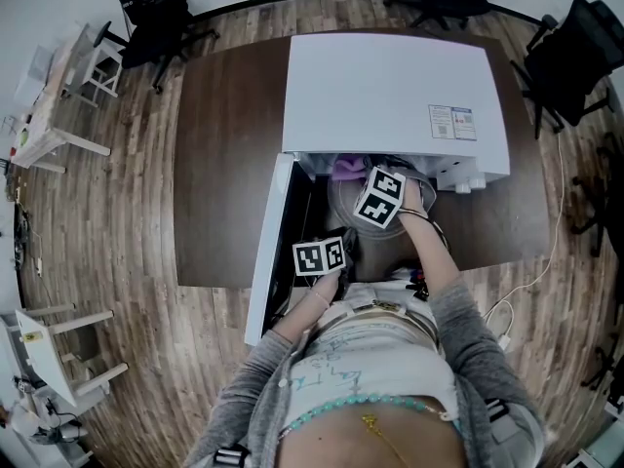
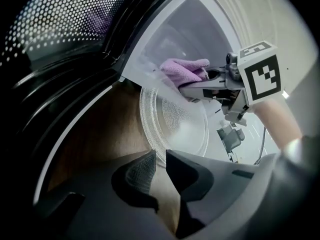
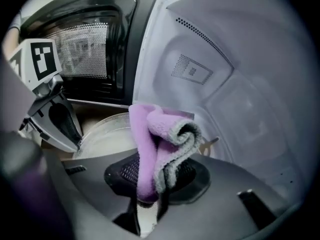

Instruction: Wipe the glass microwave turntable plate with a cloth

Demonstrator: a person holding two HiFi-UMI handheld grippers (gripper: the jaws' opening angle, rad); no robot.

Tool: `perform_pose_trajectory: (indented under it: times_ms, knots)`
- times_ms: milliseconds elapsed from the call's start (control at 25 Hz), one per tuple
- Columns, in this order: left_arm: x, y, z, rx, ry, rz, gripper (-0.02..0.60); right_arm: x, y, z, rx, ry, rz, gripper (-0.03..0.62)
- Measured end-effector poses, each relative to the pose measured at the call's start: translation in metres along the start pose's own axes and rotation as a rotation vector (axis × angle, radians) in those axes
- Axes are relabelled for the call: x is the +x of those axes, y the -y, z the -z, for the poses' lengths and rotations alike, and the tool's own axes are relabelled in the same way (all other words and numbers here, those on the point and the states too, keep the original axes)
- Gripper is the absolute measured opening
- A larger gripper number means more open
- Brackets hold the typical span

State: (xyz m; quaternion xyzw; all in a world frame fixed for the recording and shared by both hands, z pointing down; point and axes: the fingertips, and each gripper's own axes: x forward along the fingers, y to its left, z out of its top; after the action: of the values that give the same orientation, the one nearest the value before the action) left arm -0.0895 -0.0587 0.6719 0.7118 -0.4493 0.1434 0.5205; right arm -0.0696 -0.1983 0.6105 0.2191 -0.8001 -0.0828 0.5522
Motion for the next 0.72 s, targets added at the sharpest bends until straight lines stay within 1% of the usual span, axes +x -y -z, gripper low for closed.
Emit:
perform_pose_trajectory:
  times_ms: [480,720]
  knots:
    - [0.0,-0.001,-0.001,0.0,-0.003,0.004,0.074,-0.008,0.03,0.027,0.124,0.0,0.114,0.112]
    - [0.0,0.0,0.0,-0.004,-0.002,0.004,0.074,-0.015,0.035,0.046,0.175,-0.028,0.147,0.112]
